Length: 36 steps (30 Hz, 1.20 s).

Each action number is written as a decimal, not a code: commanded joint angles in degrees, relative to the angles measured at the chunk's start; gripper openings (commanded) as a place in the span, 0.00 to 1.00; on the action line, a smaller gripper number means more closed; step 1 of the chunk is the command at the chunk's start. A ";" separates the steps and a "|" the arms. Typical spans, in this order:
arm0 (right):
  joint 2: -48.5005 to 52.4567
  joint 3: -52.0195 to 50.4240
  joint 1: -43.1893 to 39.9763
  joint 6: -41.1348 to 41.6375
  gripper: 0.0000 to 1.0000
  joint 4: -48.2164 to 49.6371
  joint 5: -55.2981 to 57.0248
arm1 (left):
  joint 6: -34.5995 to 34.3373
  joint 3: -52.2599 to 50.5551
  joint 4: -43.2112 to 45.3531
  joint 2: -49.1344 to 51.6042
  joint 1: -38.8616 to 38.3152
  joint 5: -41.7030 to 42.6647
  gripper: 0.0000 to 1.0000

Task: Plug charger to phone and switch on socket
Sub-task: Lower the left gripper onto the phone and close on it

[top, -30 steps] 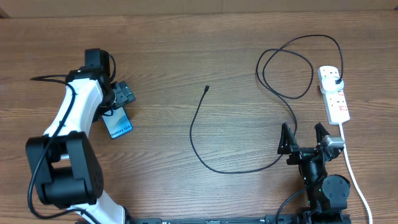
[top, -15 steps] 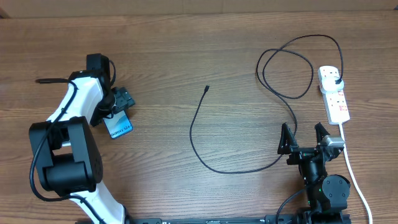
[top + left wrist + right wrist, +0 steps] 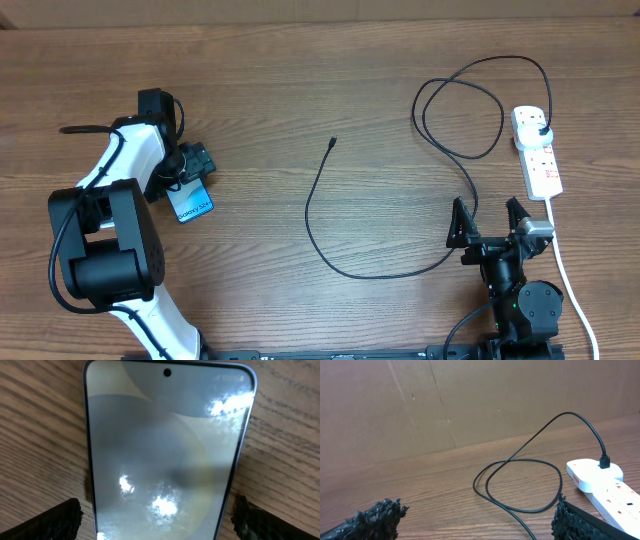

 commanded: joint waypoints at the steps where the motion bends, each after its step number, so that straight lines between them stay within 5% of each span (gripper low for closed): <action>1: -0.68 -0.61 0.22 0.00 1.00 0.31 0.57 | 1.84 1.18 0.55 0.72 0.46 1.79 1.00; 36: -0.66 -0.61 0.22 0.00 1.00 0.31 0.57 | 2.14 -5.42 4.66 1.55 3.02 5.35 0.92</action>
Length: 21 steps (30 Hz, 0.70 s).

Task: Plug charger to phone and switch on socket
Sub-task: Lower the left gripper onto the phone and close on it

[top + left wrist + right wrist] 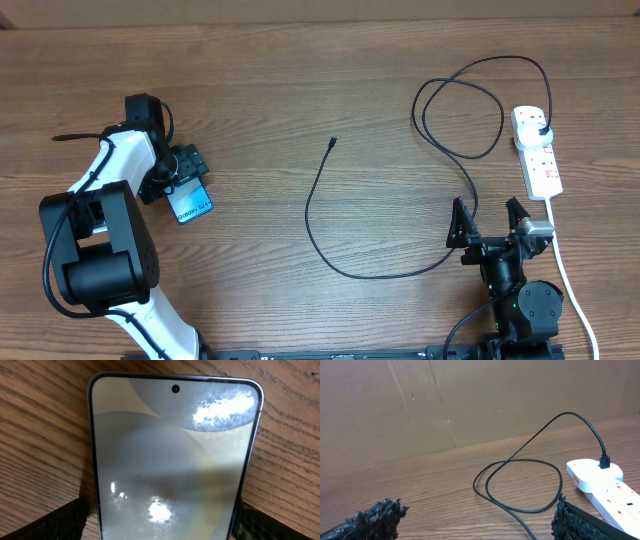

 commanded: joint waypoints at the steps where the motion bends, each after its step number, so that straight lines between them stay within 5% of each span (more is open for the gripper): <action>1: -0.66 -0.61 0.22 0.02 1.00 0.33 0.57 | -0.59 -2.67 0.28 2.16 -0.04 2.40 0.91; 21: -0.68 -0.61 0.22 0.00 1.00 0.33 0.57 | -0.59 -2.67 -3.48 2.19 -0.17 7.80 0.84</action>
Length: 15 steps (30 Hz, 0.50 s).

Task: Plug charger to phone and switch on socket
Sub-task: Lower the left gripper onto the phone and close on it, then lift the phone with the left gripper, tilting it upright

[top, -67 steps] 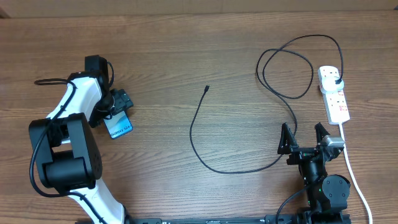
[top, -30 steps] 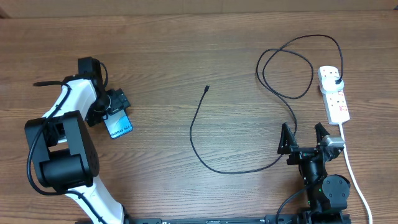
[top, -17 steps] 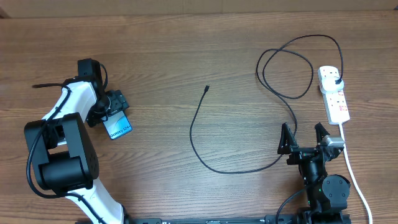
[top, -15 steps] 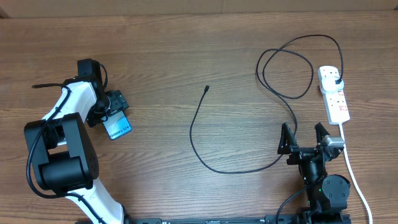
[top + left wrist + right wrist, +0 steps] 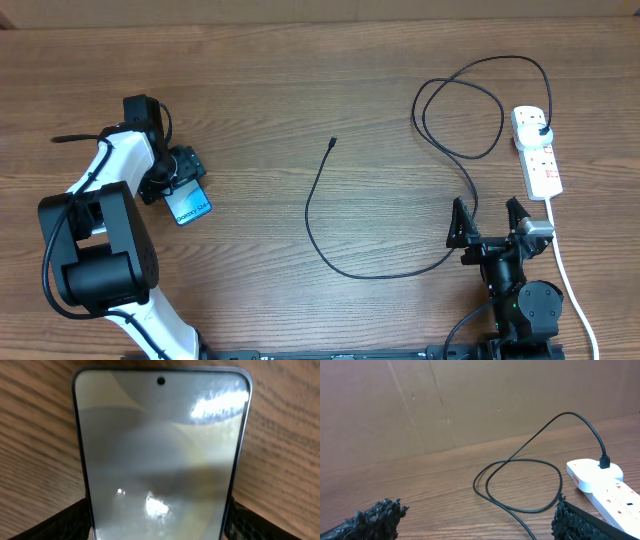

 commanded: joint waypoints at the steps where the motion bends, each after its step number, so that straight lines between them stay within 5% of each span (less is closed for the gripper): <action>1: -0.66 -0.61 0.24 -0.02 1.00 0.33 0.57 | -0.57 -2.51 -2.25 2.38 -0.17 6.67 0.84; 15: -0.66 -0.61 0.24 -0.02 1.00 0.33 0.57 | 0.04 -2.62 -1.88 2.38 -0.17 3.56 0.90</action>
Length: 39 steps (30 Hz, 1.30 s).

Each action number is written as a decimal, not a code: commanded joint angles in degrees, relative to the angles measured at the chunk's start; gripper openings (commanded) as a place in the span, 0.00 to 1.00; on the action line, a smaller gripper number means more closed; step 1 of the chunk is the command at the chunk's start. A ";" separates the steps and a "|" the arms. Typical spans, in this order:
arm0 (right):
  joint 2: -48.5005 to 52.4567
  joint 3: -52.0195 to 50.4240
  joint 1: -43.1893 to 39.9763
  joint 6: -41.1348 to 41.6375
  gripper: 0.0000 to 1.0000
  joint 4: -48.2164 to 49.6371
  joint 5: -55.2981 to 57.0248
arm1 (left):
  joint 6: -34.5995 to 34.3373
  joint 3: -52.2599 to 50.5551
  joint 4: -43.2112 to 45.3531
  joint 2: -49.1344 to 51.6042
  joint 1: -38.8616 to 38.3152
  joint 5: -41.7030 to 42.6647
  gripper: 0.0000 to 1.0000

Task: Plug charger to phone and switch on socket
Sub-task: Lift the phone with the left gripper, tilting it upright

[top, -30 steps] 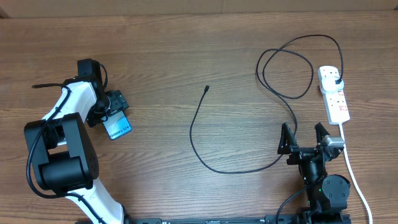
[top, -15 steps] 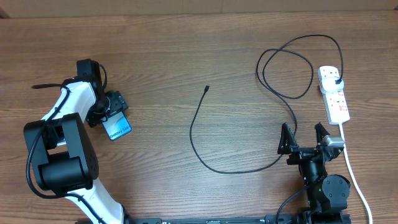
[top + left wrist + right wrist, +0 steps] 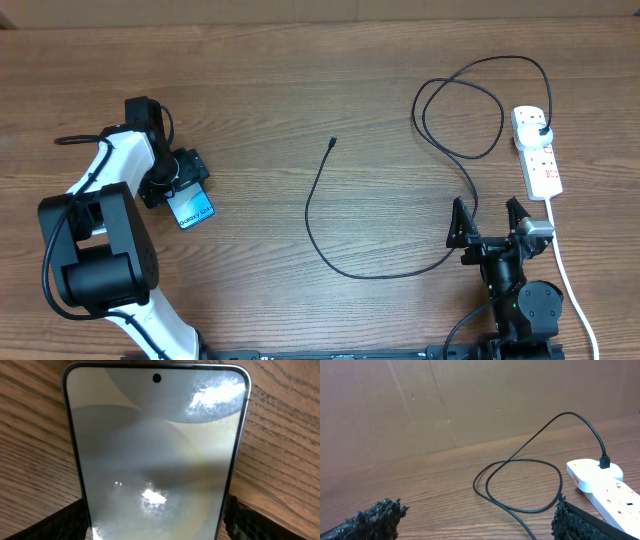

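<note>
The phone (image 3: 155,450) lies screen up on the table, seen in the overhead view (image 3: 194,210) at the left. My left gripper (image 3: 155,522) is shut on its lower part, with the black fingers (image 3: 65,522) pressed against both long edges. The black charger cable (image 3: 312,215) loops across the middle, its free plug (image 3: 333,142) lying loose and far from the phone. Its other end sits in the white power strip (image 3: 537,152) at the far right. My right gripper (image 3: 490,218) stands open near the front edge, with nothing between its fingers (image 3: 375,517).
A brown cardboard wall (image 3: 470,400) backs the table. The strip's white lead (image 3: 568,275) runs down the right side past my right arm. Cable loops (image 3: 517,482) lie just ahead of the right gripper.
The phone, held in my left gripper, has shifted slightly toward the right and front of the table and turned a little. The right arm, cable and power strip are unchanged.
First my left gripper stood open over the phone, its fingers well apart from the edges. Then the fingers were close against both sides. Then they were shut on the phone, which now sits slightly shifted. The right arm stayed still throughout.
</note>
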 commanded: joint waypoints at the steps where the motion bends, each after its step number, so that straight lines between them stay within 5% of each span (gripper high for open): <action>1: -0.68 -0.61 0.22 0.00 1.00 0.35 0.57 | 0.02 -2.60 -0.13 2.60 -0.17 2.14 0.91; 25: -0.66 -0.61 0.22 0.00 1.00 0.35 0.57 | -0.63 -2.60 1.09 2.62 -0.17 -0.83 0.79; 39: -0.68 -0.61 0.22 0.00 1.00 0.35 0.55 | -0.55 3.56 -3.65 2.54 -0.17 -1.22 0.84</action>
